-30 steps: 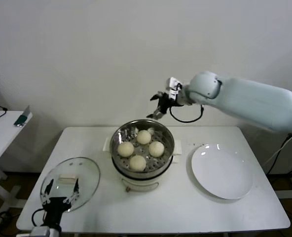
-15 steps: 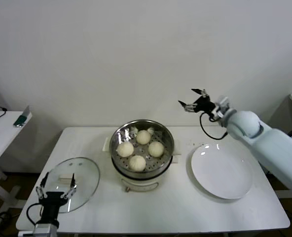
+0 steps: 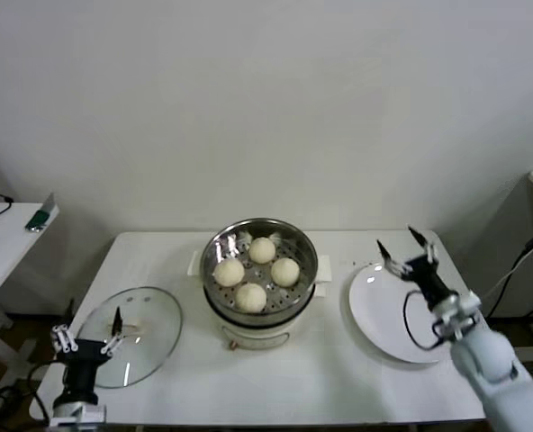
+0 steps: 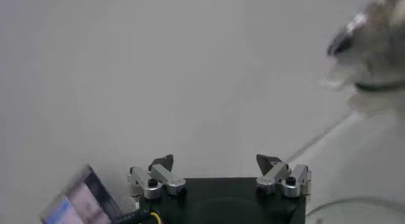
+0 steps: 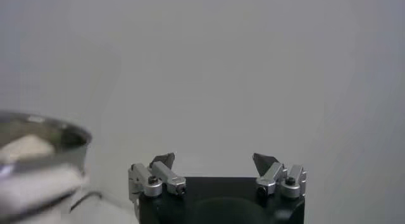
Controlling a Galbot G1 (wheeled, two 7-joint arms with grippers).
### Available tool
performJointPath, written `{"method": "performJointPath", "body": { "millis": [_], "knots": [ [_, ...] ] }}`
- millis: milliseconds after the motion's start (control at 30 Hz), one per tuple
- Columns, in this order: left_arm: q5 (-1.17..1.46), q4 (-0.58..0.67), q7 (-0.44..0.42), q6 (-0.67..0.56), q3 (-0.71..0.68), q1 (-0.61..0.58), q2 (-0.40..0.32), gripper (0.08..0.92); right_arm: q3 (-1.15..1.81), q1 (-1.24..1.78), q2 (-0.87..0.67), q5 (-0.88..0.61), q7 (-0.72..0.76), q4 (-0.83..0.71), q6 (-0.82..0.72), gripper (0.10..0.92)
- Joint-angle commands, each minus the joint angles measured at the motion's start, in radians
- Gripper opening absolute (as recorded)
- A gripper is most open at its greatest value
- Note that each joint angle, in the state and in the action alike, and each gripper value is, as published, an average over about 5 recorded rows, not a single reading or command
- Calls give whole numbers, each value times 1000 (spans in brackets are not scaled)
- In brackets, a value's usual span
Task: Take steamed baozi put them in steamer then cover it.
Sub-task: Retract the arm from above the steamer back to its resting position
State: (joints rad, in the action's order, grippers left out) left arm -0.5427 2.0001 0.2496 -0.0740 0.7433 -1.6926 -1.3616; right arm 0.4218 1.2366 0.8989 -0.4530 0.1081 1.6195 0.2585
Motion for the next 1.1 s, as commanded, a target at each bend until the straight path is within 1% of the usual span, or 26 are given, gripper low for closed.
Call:
{"method": "performJointPath", "body": {
  "millis": [33, 167, 433, 700, 1100],
  "knots": [
    [-644, -165, 213, 74, -18, -49, 119, 823, 205, 377, 211, 100, 5, 46, 180, 823],
    [-707, -285, 223, 78, -40, -18, 108, 823, 202, 400, 245, 101, 3, 76, 186, 823],
    [-753, -471, 249, 64, -50, 115, 97, 823, 209, 419, 279, 98, -7, 112, 199, 823],
    [-766, -542, 246, 50, -70, 210, 106, 823, 230, 435, 297, 97, -10, 121, 206, 823],
    [-763, -639, 226, 52, -95, 320, 157, 823, 269, 483, 326, 93, -11, 157, 219, 823]
  ]
}}
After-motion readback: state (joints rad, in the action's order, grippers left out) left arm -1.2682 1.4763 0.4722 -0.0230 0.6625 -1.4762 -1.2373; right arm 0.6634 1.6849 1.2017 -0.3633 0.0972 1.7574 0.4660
